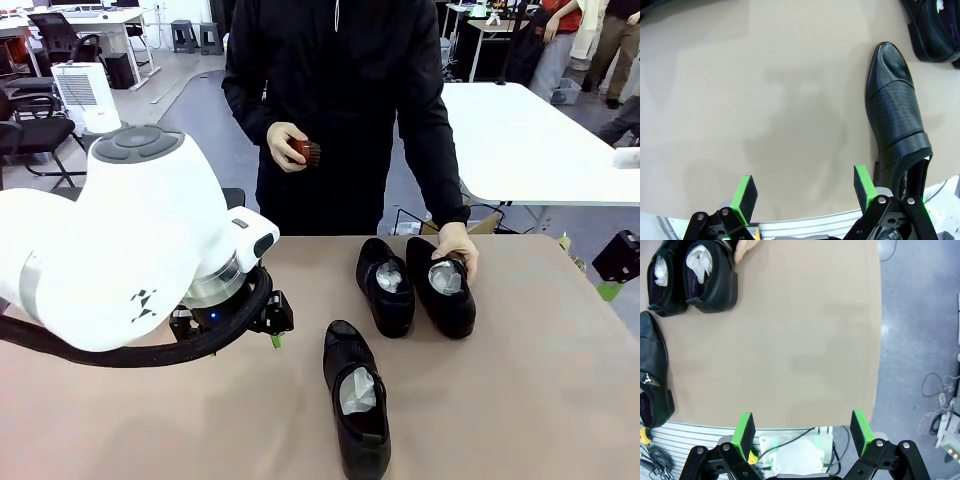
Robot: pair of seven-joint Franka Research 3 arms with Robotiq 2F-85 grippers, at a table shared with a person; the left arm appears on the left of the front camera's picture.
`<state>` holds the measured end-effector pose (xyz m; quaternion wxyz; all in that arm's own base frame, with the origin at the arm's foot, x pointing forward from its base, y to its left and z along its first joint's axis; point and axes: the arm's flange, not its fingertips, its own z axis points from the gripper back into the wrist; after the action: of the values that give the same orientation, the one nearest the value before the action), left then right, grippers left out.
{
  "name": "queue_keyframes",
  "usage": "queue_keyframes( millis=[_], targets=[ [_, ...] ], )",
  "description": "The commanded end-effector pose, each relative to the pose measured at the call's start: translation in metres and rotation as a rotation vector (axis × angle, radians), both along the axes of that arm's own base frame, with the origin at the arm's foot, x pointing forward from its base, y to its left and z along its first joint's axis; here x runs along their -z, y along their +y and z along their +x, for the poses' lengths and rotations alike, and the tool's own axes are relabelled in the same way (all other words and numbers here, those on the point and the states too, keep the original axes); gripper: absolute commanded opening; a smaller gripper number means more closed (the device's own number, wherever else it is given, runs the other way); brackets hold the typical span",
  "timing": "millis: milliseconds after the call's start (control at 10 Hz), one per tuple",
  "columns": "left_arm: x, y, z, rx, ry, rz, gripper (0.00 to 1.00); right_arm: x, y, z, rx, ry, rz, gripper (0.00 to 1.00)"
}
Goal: Organize the shoes by placing them on the stand.
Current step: Place the Shoe from the middle of the table onto the Shoes Stand.
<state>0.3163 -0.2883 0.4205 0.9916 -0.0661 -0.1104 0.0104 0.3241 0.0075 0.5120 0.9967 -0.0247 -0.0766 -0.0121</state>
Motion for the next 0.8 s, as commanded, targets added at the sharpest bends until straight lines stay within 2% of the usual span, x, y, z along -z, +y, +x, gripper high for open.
queue_keyframes(
  millis=[0, 200, 300, 500, 700],
  targets=[
    [0.0, 0.003, -0.004, -0.036, -0.029, 0.007, 1.0, 0.001, 0.001, -0.001, 0.007, -0.001, -0.004, 1.0],
    [-0.005, -0.011, -0.012, -0.053, -0.034, -0.025, 1.0, 0.001, 0.001, -0.001, 0.007, -0.001, -0.004, 1.0],
    [-0.002, -0.037, -0.021, -0.072, -0.022, -0.027, 1.0, 0.001, 0.001, -0.001, 0.007, -0.001, -0.004, 1.0],
    [0.019, -0.092, -0.033, -0.034, -0.004, 0.007, 1.0, 0.001, 0.001, -0.001, 0.007, -0.001, -0.004, 1.0],
    [0.033, -0.116, -0.039, -0.043, -0.017, 0.058, 1.0, 0.001, 0.001, -0.001, 0.007, -0.001, -0.004, 1.0]
  ],
)
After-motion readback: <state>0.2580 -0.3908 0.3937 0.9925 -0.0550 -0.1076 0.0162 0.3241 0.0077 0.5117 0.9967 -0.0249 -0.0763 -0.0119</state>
